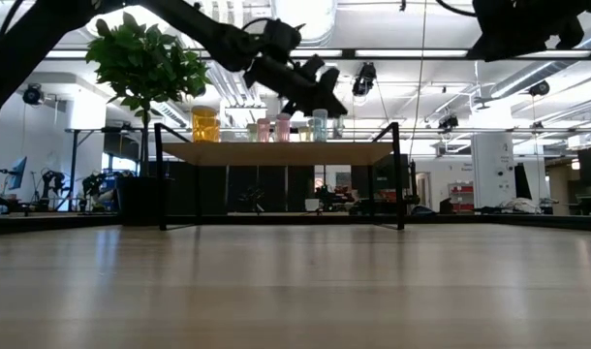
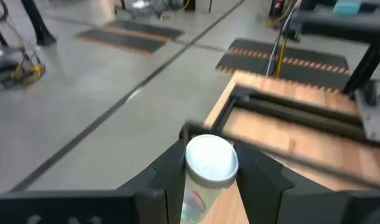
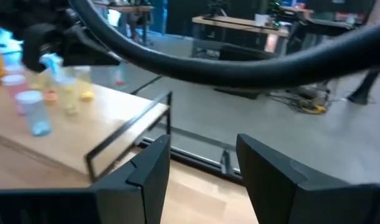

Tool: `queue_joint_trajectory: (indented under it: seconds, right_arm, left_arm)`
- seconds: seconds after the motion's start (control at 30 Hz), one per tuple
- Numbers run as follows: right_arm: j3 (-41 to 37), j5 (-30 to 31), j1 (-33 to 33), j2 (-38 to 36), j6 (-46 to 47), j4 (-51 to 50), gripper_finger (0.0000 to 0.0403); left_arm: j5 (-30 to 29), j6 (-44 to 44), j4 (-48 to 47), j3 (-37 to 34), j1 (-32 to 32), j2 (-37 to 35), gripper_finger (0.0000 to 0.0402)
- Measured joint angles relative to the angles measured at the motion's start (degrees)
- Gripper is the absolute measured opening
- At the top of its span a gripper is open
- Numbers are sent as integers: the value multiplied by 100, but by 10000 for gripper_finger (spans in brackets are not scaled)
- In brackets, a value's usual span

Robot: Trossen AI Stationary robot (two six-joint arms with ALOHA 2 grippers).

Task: Pick and place medicine bottles onto shelf by color
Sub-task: Put the blue pill bottle on the shelf

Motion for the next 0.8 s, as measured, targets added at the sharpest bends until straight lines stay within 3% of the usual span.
queue_joint_trajectory:
  seconds: [0.27,0.8]
  right_arm:
    - [0,-186,-349,-217,-140,29,173]
    - [0,-184,-357,-285,-259,36,173]
  left_arm:
    - [4,4,-20,-55,2,2,105]
    - [-2,9,385,-514,2,2,105]
